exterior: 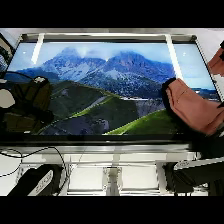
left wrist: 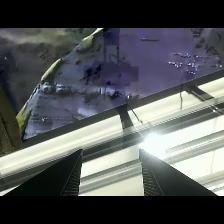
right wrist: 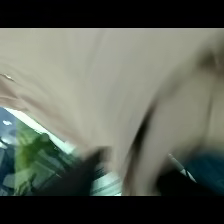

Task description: Fold the clothes and pants, and hang the long-sleeved shirts on hangers.

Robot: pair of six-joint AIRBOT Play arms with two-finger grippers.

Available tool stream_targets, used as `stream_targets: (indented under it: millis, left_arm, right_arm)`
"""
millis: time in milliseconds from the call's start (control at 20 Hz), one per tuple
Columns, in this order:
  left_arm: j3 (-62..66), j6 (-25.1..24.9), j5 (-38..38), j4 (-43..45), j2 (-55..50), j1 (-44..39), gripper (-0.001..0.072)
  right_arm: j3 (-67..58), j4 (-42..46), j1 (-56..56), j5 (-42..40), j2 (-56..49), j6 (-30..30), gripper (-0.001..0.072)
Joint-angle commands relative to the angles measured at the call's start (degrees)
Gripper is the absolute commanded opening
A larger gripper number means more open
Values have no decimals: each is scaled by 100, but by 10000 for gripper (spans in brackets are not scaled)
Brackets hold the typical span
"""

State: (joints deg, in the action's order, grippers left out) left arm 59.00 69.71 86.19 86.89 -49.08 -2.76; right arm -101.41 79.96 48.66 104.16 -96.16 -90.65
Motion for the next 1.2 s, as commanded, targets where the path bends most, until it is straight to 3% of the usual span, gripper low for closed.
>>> stream_targets:
  millis: [0,150,200,300,450,600,750,850,1150]
  left_arm:
    - [0,-2,-7,7,4,0,411]
    - [0,-2,-63,4,4,0,411]
    - [0,0,-142,2,4,0,410]
    - [-2,-2,-334,-50,4,0,410]
    - [-2,-2,-522,-214,4,0,410]
    - [-70,-2,-525,-212,2,0,406]
    - [-404,0,-520,-212,-66,0,405]
    - [-684,0,-516,-210,-144,0,406]
    - [-905,-2,-474,-208,-212,0,406]
  right_arm:
    - [195,219,24,101,11,-13,659]
    - [-7,-363,-55,79,245,-22,652]
    - [-7,-796,-177,-42,402,-22,587]
    - [-9,-1707,-743,-284,739,203,447]
    - [4,-1952,-2435,-507,1239,699,35]
    - [4,-1502,-4747,-841,1523,979,8]
    - [229,267,-7075,-1095,1416,953,7]
    - [876,688,-8072,-1451,1360,811,8]
    - [2608,616,-8644,-1604,1276,-2,8]
